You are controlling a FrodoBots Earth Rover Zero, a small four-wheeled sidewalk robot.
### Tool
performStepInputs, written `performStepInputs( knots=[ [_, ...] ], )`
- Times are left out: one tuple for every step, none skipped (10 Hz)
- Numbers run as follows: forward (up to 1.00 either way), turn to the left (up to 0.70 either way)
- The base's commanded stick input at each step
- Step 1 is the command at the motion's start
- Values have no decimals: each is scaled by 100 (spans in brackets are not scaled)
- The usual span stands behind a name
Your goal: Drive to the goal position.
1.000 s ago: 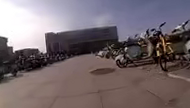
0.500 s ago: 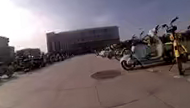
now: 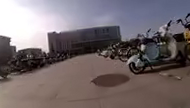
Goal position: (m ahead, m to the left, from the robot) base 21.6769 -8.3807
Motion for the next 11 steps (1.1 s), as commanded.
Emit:
performStepInputs(
  knots=[
    [100,6],
    [100,1],
    [100,1],
    [100,1],
    [100,1],
    [100,1],
    [100,1],
    [100,1],
    [100,1],
    [100,1],
    [100,1]
  ],
)
